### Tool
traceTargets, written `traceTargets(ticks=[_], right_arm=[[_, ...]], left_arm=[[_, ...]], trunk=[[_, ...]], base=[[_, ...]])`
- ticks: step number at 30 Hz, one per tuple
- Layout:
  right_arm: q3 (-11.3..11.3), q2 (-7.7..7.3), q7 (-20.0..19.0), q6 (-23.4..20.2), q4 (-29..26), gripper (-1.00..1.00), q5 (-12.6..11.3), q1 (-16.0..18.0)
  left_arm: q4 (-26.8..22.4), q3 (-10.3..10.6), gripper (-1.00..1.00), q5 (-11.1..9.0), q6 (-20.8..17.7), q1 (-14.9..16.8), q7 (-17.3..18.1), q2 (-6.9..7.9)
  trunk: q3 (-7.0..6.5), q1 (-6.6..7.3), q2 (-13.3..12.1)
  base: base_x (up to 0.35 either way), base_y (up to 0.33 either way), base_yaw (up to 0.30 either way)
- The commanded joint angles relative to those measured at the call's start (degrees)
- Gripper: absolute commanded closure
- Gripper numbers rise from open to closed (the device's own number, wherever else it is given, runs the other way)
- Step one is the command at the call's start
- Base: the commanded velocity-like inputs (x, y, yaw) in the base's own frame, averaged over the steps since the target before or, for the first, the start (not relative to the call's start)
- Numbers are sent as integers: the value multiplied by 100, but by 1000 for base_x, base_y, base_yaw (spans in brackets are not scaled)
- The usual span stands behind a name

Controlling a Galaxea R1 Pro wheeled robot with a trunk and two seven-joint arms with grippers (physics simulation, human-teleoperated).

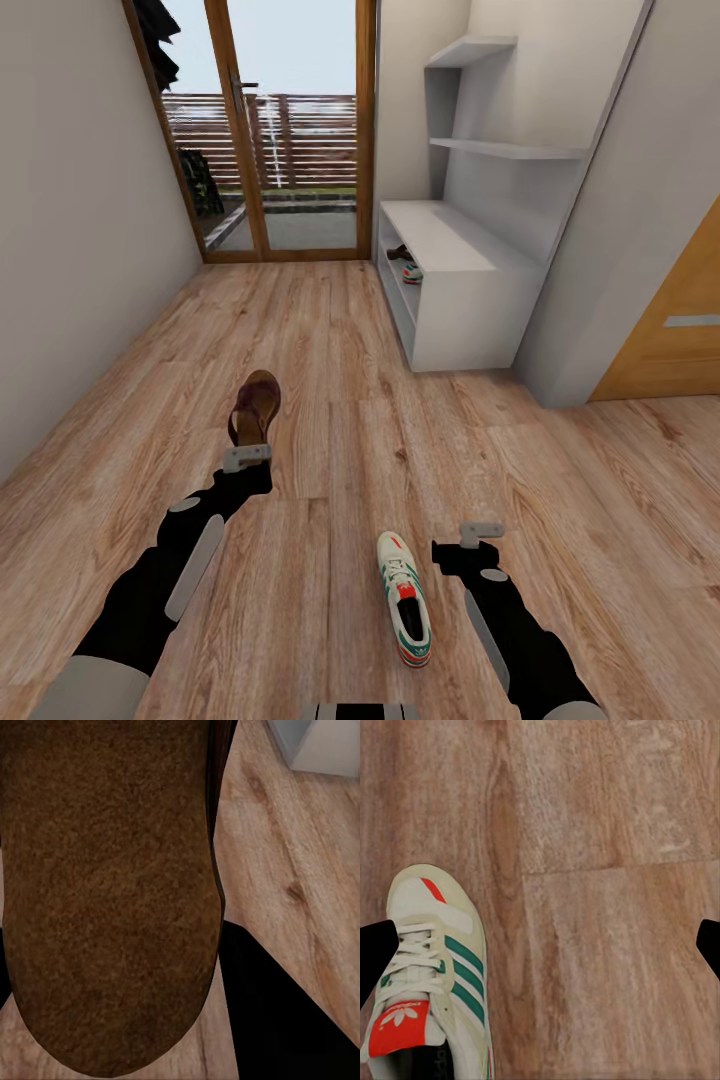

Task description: Pick up the two gym shoes and the two sandals from the corridor floor and place them onto the hallstand (shoe rack) in the corridor, making sure they are on the rack and not on the floor. Arrange them so the two gym shoes are next to each other and the two sandals are next to each other.

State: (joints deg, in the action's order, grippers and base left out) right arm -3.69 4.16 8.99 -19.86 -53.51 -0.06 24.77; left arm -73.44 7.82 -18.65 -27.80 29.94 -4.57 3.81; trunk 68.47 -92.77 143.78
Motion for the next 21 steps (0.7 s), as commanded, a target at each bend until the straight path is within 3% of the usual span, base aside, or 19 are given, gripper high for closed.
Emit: traceTargets(ticks=[1,21], right_arm=[[-13,-2,33,-36,-9,-100,-1,2],[-18,-3,33,-34,101,-100,-5,2]], left_arm=[[-9,15,100,-40,-28,3,-35,6],[-47,17,100,-58,-26,-3,-27,6]], trunk=[[5,1,2],[11,1,2]], base=[[0,0,0],[-6,0,0]])
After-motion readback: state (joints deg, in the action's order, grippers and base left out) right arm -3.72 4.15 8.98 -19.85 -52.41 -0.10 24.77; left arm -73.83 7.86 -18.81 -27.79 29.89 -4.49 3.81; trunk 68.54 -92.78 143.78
